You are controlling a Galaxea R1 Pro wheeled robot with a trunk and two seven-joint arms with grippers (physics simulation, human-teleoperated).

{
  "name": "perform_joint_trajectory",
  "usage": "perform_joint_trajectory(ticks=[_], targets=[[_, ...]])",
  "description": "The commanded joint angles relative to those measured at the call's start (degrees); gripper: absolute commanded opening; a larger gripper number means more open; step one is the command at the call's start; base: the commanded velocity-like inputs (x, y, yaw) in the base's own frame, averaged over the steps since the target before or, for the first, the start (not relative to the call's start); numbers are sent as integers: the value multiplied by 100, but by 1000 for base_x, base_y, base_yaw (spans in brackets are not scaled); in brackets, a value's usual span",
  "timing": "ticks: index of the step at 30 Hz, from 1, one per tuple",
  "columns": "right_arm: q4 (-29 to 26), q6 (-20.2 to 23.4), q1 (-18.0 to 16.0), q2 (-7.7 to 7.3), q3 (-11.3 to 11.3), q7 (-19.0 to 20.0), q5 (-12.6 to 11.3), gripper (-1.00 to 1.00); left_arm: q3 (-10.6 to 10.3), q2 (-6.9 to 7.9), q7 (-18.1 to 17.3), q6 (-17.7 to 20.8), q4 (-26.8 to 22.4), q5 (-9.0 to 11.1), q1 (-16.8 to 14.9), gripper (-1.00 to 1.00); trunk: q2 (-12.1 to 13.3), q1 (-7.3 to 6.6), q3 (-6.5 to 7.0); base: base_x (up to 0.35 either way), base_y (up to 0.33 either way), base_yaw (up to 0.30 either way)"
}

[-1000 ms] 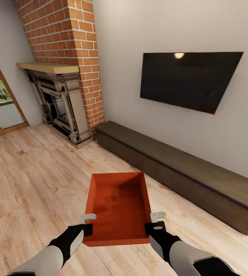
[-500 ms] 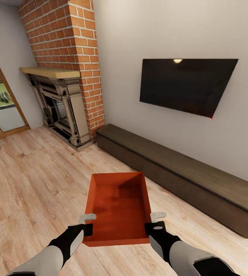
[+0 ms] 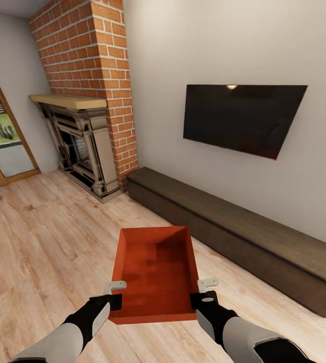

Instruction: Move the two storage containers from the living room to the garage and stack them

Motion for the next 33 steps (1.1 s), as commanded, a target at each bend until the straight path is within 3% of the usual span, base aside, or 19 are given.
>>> perform_joint_trajectory(ticks=[1, 33], targets=[[-17, 15, -8, 1, 15, -96, 104, -100, 36, 10, 60, 45, 1, -65, 0, -100, 31, -19, 17, 0, 0, 0], [-15, 15, -8, 1, -2, -96, 104, -100, 27, 13, 62, 29, -34, -65, 0, -100, 112, -63, 344, 0, 0, 0]])
